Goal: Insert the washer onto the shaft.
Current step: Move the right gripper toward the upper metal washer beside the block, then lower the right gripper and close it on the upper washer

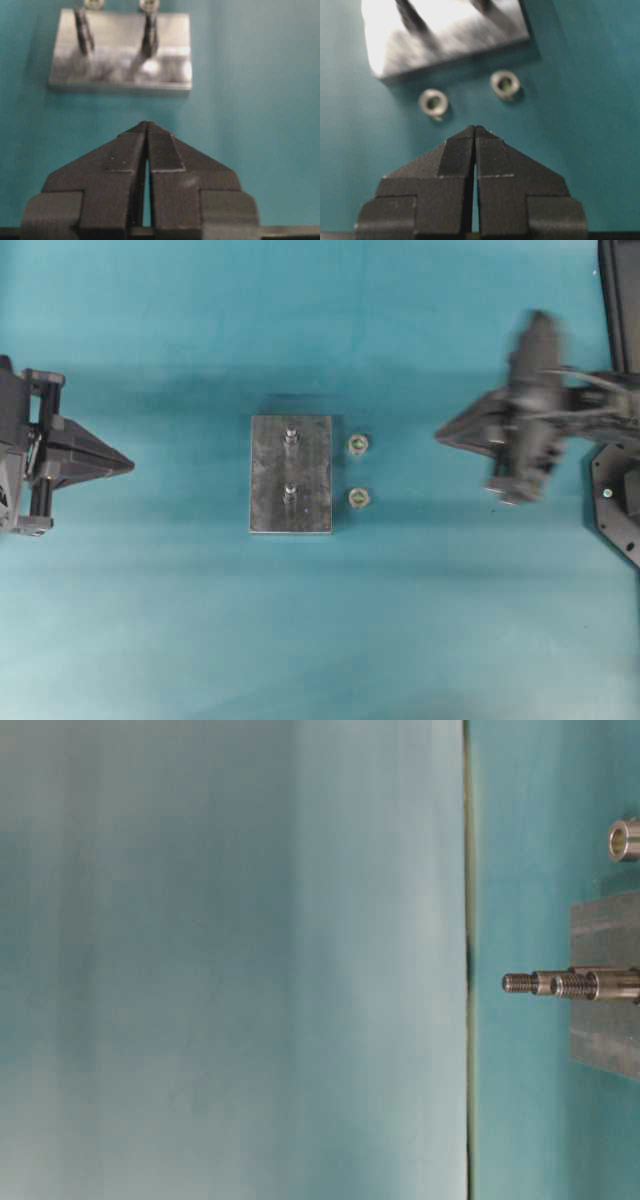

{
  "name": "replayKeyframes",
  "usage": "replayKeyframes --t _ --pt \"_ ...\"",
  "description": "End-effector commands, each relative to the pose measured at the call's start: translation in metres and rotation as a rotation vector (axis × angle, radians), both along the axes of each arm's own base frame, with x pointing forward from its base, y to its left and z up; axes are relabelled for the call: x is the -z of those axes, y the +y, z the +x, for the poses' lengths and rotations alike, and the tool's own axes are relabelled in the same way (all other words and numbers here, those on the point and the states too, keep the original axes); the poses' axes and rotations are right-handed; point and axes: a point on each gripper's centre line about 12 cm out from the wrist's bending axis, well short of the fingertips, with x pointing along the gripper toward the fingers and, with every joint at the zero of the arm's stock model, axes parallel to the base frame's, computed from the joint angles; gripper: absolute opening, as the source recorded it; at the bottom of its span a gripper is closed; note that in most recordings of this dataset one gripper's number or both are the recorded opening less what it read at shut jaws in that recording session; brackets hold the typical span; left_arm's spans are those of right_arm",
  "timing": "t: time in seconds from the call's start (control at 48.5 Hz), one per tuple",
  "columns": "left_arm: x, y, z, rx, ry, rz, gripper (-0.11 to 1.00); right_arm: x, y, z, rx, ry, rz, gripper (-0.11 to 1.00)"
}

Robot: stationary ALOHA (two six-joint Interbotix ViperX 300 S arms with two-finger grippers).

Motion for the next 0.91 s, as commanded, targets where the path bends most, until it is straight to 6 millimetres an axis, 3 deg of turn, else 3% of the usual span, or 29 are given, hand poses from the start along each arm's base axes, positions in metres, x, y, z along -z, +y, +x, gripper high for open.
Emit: replayKeyframes --t 0.0,0.227,0.516,0.598,0.825,0.887 --pt "-0.007 0.000 0.005 0.000 0.012 0.002 0.00 0.001 -0.009 0.018 0.013 0.060 0.003 0.01" --pt "-0.004 0.000 0.007 0.000 0.041 0.002 0.00 0.023 -0.019 0.053 0.000 0.271 0.027 0.01" --pt "-0.006 0.000 0.007 0.000 0.035 -0.001 0.00 0.036 -0.027 0.096 -0.079 0.341 -0.014 0.05" --pt "-0.006 0.000 0.006 0.000 0.038 -0.001 0.00 0.042 -0.028 0.099 -0.076 0.357 -0.009 0.19" --pt "-0.004 0.000 0.006 0.000 0.044 -0.001 0.00 0.062 -0.029 0.106 -0.093 0.377 -0.020 0.85" --pt "-0.004 -0.001 0.006 0.001 0.043 -0.001 0.00 0.065 -0.031 0.109 -0.094 0.367 -0.026 0.89"
